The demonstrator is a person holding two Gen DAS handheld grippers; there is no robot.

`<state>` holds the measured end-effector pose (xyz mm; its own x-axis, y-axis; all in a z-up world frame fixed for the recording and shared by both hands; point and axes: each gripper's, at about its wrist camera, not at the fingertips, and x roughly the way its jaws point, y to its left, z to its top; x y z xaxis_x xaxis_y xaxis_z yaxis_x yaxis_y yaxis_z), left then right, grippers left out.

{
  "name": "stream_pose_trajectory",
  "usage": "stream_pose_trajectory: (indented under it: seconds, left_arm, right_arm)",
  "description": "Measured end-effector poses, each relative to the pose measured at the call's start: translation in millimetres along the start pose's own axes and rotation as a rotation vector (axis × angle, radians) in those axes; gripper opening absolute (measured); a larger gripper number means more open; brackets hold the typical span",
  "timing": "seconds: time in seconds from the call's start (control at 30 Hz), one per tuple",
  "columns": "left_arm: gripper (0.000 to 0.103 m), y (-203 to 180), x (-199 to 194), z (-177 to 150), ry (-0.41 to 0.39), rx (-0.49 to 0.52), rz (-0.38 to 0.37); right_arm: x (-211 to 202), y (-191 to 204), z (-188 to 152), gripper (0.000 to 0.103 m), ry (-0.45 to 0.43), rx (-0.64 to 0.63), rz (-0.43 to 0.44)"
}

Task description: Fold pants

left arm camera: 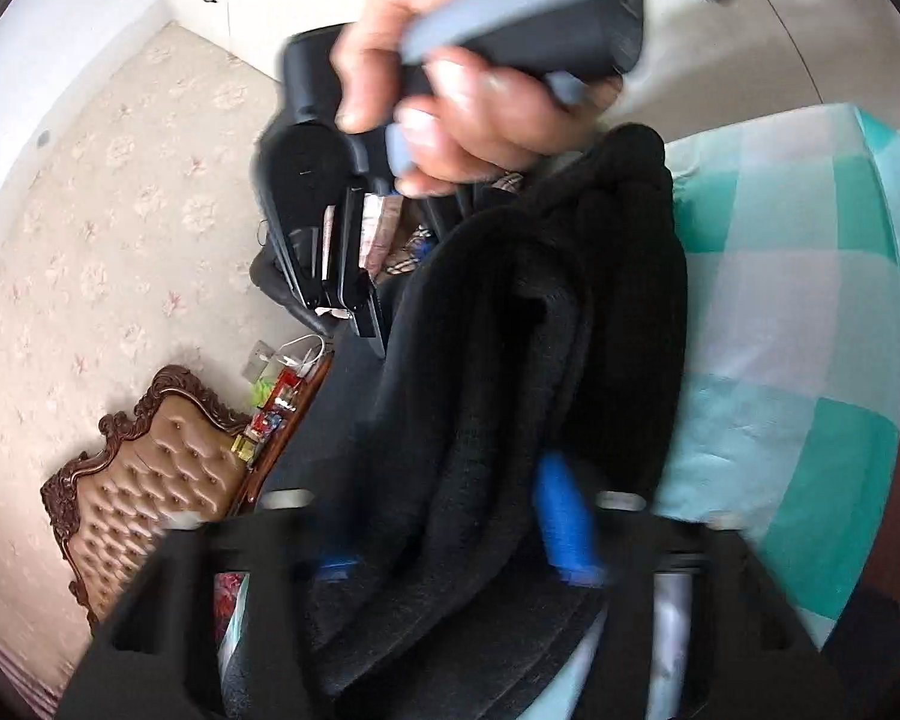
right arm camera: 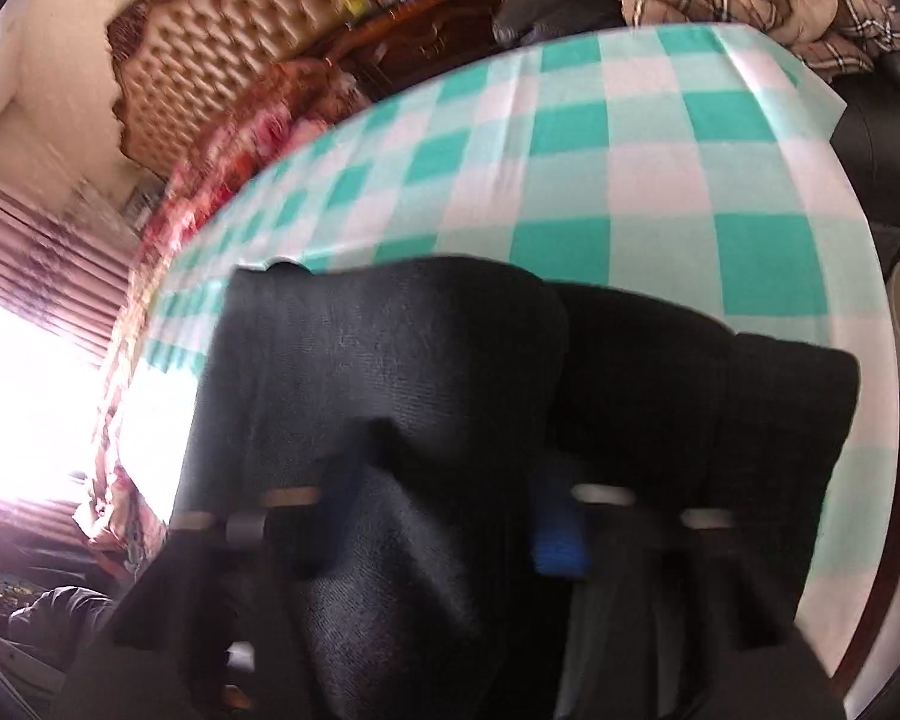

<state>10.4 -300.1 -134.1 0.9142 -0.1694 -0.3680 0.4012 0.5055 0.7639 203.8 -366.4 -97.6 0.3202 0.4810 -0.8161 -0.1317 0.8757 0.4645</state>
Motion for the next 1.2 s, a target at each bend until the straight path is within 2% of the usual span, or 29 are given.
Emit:
stream_pose_trajectory:
  seconds: [0.03,0.07,0.2,0.27,0.37,0.53,0.6,0.67,0.7,0.73,0.77,0.8,0.87,0.93,0.97,1.03,1.13,1.17,1.2]
  left_arm:
    - [0.034,6,-2,3,-0.010,-0.001,0.019]
    - [0.033,11,-7,4,-0.022,-0.003,0.043]
    - [0.032,38,-16,26,-0.083,0.007,0.107]
    - [0.032,43,-13,42,-0.109,0.018,0.112]
    - [0.032,36,-6,56,-0.128,0.043,0.094]
    - [0.032,12,19,59,-0.126,0.099,0.053]
    - [0.033,-24,9,64,-0.108,0.139,0.039]
    - [0.038,-35,19,61,-0.101,0.155,0.033]
    - [0.047,-38,20,59,-0.108,0.151,0.039]
    - [0.048,-39,20,60,-0.108,0.143,0.035]
    - [0.053,-35,19,58,-0.113,0.127,0.031]
    - [0.066,-32,16,58,-0.120,0.110,0.025]
    - [0.081,-15,7,61,-0.155,0.046,-0.010]
    - [0.081,0,-10,61,-0.201,-0.006,-0.053]
    - [0.082,13,-21,58,-0.225,-0.051,-0.112]
    - [0.082,55,-35,43,-0.223,-0.213,-0.240]
    - [0.081,115,-31,17,-0.208,-0.436,-0.316]
    - [0.075,127,-27,9,-0.192,-0.494,-0.343]
    - [0.061,143,-17,-1,-0.162,-0.574,-0.397]
  right_arm:
    - [-7,8,3,0.024,-0.003,-0.019,0.001]
    - [-18,18,6,0.023,-0.017,-0.052,0.001]
    - [-62,34,12,0.022,-0.073,-0.106,-0.026]
    - [-79,34,14,0.022,-0.092,-0.119,-0.044]
    - [-93,13,13,0.022,-0.086,-0.110,-0.085]
    - [-82,-32,-2,0.023,-0.066,-0.079,-0.107]
    - [-70,-45,-7,0.029,-0.071,-0.088,-0.134]
    - [-53,-61,-17,0.050,-0.084,-0.085,-0.209]
    - [-51,-66,-22,0.055,-0.104,-0.078,-0.208]
    - [-54,-69,-25,0.062,-0.135,-0.067,-0.204]
    - [-58,-71,-28,0.067,-0.164,-0.054,-0.216]
    - [-62,-70,-29,0.068,-0.184,-0.048,-0.238]
    - [-76,-66,-33,0.071,-0.242,-0.034,-0.303]
    - [-102,-59,-42,0.071,-0.329,0.002,-0.371]
    - [-119,-51,-53,0.071,-0.381,0.016,-0.430]
    - [-141,-31,-74,0.071,-0.463,0.009,-0.534]
    - [-147,10,-112,0.074,-0.551,-0.063,-0.582]
    - [-141,25,-126,0.073,-0.572,-0.089,-0.619]
    - [-136,34,-135,0.073,-0.587,-0.104,-0.641]
